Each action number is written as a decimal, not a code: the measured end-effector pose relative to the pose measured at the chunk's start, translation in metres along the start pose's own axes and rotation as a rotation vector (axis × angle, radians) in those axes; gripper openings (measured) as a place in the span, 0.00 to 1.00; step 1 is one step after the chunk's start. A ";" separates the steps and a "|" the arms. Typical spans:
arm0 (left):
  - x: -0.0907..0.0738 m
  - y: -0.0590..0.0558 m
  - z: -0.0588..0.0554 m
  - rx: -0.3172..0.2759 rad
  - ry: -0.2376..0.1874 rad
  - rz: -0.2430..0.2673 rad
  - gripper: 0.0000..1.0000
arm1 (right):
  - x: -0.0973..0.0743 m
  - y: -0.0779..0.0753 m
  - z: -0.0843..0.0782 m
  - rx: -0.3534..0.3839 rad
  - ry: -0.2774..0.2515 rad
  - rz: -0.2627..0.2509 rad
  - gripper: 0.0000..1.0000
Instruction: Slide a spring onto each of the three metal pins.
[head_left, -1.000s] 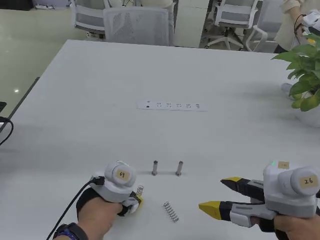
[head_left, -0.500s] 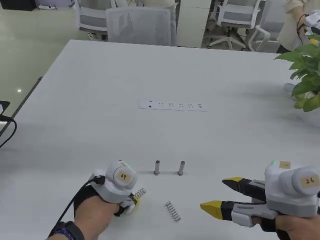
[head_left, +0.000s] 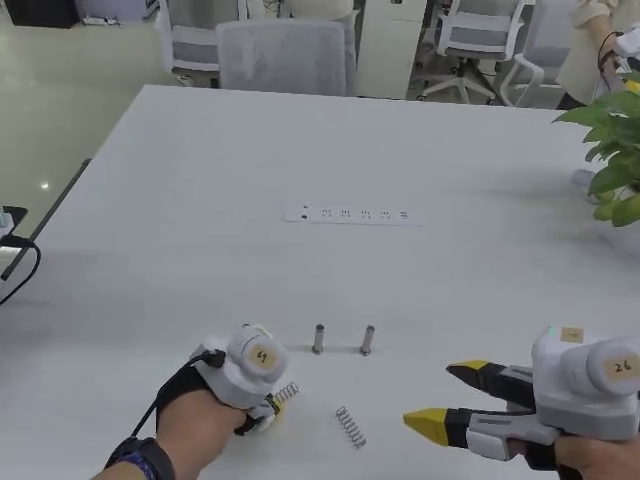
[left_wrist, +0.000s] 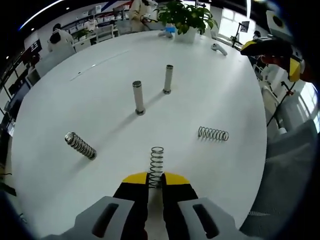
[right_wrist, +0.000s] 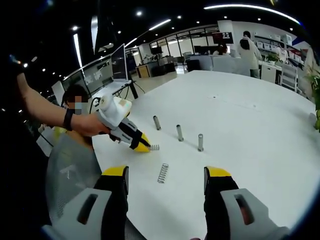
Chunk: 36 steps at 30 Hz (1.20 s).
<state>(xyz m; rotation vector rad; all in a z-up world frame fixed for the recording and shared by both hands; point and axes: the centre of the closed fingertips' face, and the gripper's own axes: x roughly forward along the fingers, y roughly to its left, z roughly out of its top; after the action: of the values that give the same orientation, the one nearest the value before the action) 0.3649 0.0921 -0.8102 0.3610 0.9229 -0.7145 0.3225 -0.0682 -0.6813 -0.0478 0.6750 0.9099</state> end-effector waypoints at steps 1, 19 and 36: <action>-0.001 -0.001 -0.001 -0.003 0.000 -0.005 0.02 | 0.001 0.000 0.000 0.000 0.000 0.003 0.59; -0.032 0.002 -0.013 -0.051 -0.075 -0.021 0.02 | 0.017 0.020 -0.007 -0.015 0.041 0.080 0.58; -0.070 0.010 -0.016 -0.048 -0.141 -0.015 0.02 | 0.034 0.036 0.000 -0.061 0.057 0.166 0.55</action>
<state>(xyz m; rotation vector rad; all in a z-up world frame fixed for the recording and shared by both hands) 0.3341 0.1370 -0.7616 0.2584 0.8082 -0.7208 0.3096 -0.0215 -0.6919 -0.0736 0.7114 1.0919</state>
